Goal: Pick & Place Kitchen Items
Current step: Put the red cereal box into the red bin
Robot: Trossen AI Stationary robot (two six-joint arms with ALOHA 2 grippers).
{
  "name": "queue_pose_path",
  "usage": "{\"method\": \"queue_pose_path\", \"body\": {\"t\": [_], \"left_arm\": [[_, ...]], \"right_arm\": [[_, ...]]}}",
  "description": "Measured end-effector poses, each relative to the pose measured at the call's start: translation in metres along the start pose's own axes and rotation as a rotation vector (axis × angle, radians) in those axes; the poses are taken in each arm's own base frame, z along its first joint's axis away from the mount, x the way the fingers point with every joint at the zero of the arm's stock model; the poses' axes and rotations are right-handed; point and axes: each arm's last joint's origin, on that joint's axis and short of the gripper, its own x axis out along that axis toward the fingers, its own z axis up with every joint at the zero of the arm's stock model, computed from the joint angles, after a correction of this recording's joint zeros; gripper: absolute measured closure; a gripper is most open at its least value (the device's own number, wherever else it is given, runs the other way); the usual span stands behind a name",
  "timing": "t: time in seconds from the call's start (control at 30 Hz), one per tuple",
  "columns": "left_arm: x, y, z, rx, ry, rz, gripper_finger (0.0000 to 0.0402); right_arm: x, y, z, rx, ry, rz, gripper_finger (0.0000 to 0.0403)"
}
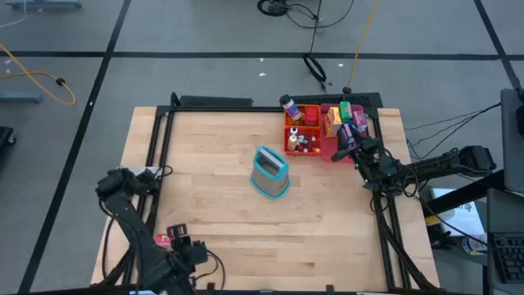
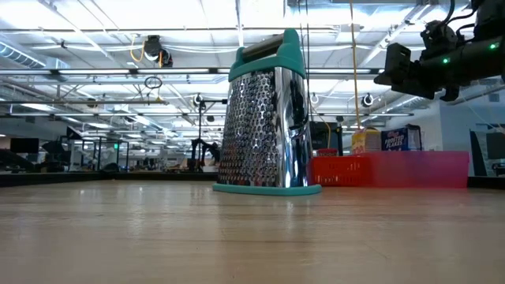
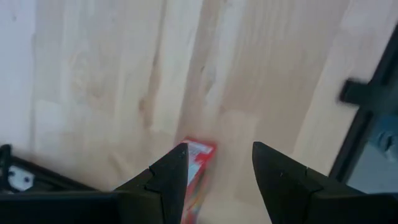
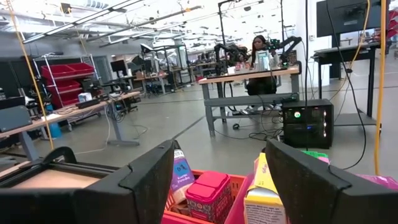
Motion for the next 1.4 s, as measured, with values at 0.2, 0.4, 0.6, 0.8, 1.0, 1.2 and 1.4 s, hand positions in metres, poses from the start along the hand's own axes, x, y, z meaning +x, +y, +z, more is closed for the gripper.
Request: {"method": "queue_pose_path", "body": {"t": [0.2, 0.4, 0.6, 0.8, 1.0, 1.2, 1.4], "left_arm": [[-0.001, 0.024, -0.024, 0.022, -0.003, 0.019, 0.0224], [-0.003, 0.039, -0.033, -0.007, -0.02, 0.017, 0.0224], [-0.002, 0.041, -0.036, 0.003, -0.024, 0.02, 0.0224], [-0.001, 0.041, -0.031, -0.06, -0.092, 0.019, 0.0224], [0.001, 0.041, -0.021, -0.059, -0.081, -0.018, 0.0224], [0.001, 0.04, -0.016, -0.048, -0.089, -0.043, 0.0207], [0.001, 0.045, -0.023, -0.028, -0.063, 0.027, 0.0137]], "right_arm": [[0.0, 0.0, 0.0, -0.002, 0.001, 0.0, 0.0155], [0.0, 0.0, 0.0, -0.001, 0.001, 0.0, 0.0156], [0.0, 0.0, 0.0, -0.003, 0.001, -0.001, 0.0156], [0.0, 0.0, -0.001, -0.013, 0.008, -0.002, 0.0156], [0.0, 0.0, -0.002, -0.013, 0.008, -0.002, 0.0156], [0.0, 0.0, -0.002, -0.018, 0.01, -0.002, 0.0156], [0.0, 0.0, -0.003, -0.03, 0.016, -0.002, 0.0156]]}}
